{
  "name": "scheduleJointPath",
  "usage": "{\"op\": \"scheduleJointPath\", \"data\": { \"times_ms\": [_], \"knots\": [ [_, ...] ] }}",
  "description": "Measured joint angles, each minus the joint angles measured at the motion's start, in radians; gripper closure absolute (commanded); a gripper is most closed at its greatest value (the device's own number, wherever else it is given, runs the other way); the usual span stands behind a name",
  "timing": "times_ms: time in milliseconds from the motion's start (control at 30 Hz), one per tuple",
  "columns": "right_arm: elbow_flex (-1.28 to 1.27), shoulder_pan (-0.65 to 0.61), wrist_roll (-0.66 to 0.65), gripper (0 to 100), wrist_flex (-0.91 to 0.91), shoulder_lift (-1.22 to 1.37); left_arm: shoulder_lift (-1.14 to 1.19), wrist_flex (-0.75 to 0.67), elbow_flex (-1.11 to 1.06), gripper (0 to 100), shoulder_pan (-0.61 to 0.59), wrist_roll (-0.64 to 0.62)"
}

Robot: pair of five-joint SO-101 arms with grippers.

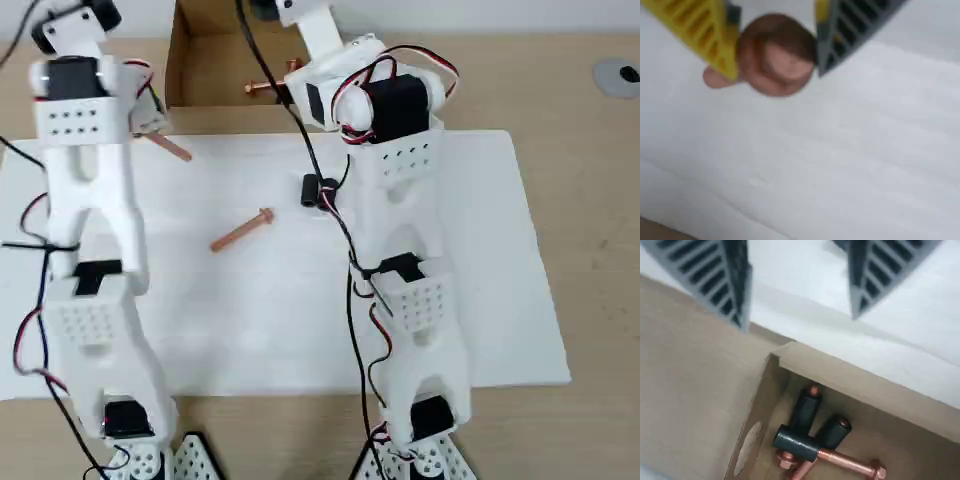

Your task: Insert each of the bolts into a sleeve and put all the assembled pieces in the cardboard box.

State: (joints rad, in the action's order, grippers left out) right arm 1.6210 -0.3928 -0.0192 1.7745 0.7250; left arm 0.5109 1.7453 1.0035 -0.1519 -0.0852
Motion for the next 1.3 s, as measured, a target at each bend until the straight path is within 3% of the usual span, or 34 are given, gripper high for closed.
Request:
{"op": "scheduleJointPath", "data": {
  "times_ms": [400,600,800,1300],
  "knots": [
    [-0.413,-0.040,0.394,83.1,0.000,-0.002,-0.704,0.005,-0.667,99,-0.011,0.336],
    [-0.634,-0.046,0.477,83.2,-0.066,-0.002,-0.997,-0.008,-0.950,99,-0.011,0.474],
    [-0.779,-0.046,0.531,83.2,-0.155,-0.002,-1.209,-0.066,-1.174,99,-0.011,0.509],
    [-1.025,-0.048,0.572,83.2,-0.381,-0.002,-1.709,-0.109,-1.459,99,-0.011,0.512]
  ]
}}
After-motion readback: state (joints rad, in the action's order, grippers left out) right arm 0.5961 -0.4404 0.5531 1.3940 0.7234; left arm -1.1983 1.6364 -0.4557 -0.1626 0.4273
